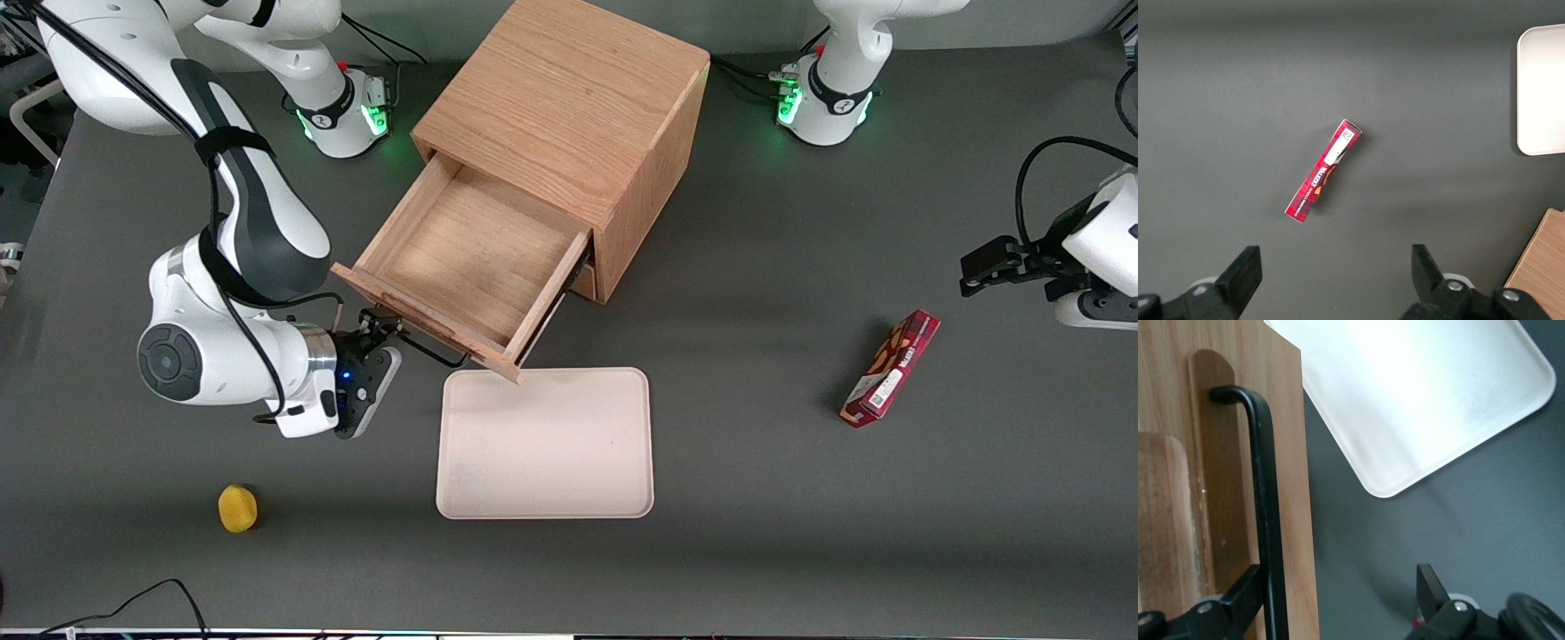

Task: Open upper drawer
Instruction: 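Pull the handle outward with the right gripper, sliding the drawer open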

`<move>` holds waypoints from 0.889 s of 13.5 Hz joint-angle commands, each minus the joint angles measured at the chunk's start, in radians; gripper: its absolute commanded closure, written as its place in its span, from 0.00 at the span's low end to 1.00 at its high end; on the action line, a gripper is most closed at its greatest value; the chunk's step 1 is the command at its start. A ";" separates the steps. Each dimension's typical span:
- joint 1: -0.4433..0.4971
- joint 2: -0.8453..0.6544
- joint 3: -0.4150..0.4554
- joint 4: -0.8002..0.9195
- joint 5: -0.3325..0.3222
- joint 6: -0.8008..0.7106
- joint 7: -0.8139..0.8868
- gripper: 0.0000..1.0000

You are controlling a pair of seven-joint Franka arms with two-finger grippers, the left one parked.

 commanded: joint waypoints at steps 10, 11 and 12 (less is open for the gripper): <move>0.017 0.112 -0.006 0.175 -0.054 -0.030 -0.038 0.00; 0.017 0.110 -0.006 0.183 -0.054 -0.052 -0.038 0.00; 0.017 0.104 -0.006 0.197 -0.054 -0.081 -0.037 0.00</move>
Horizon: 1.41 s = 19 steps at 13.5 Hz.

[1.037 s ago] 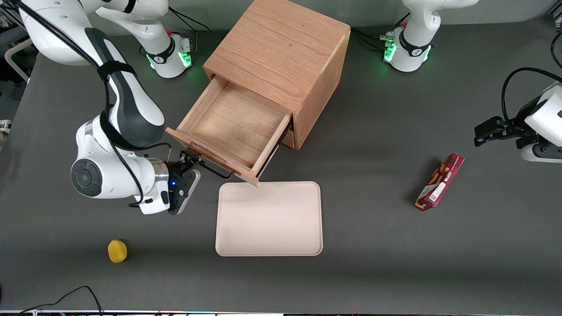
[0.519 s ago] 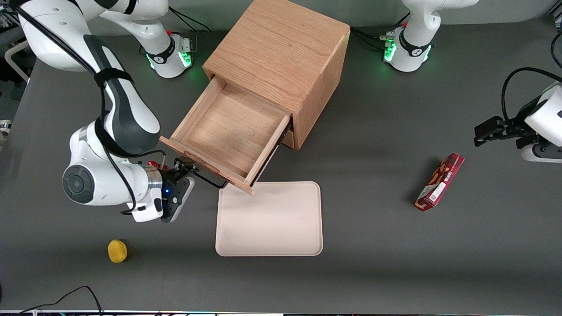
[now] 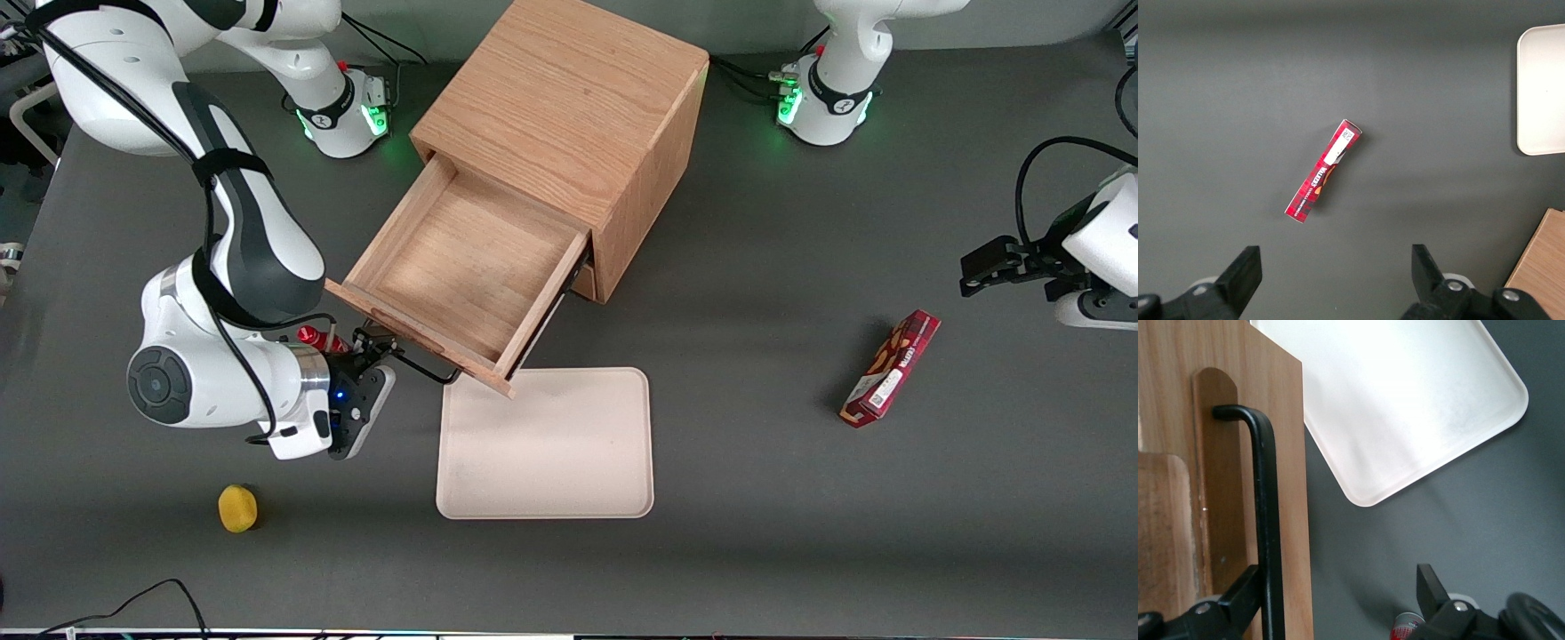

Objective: Open upper drawer

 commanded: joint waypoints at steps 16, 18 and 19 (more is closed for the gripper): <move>-0.025 -0.459 -0.093 0.048 -0.106 -0.391 0.865 0.00; -0.027 -0.545 -0.137 -0.084 -0.105 -0.367 0.870 0.00; -0.027 -0.576 -0.182 -0.144 -0.088 -0.338 0.861 0.00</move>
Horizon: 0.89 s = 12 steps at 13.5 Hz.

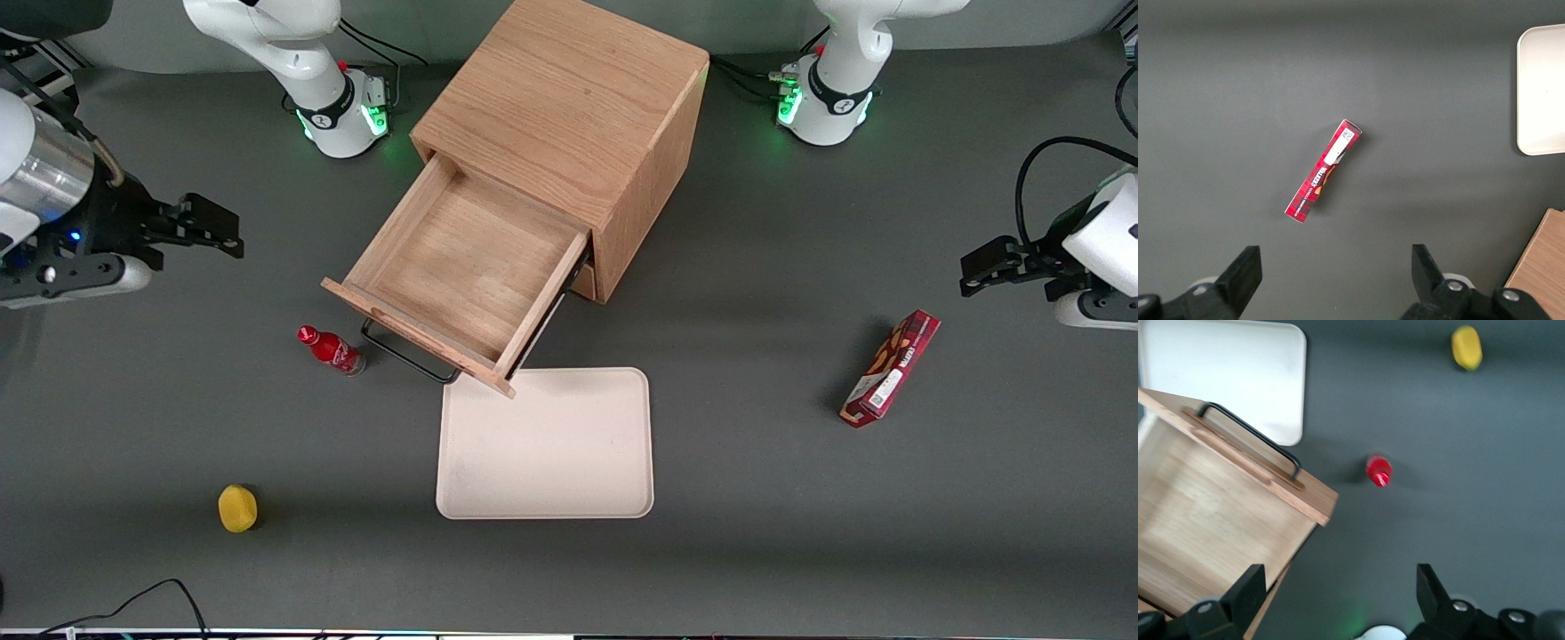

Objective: Open upper drawer

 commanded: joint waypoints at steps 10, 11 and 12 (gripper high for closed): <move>0.010 -0.319 -0.162 -0.502 0.022 0.298 -0.003 0.00; 0.009 -0.311 -0.162 -0.483 0.022 0.298 -0.003 0.00; 0.009 -0.311 -0.162 -0.475 0.022 0.296 -0.005 0.00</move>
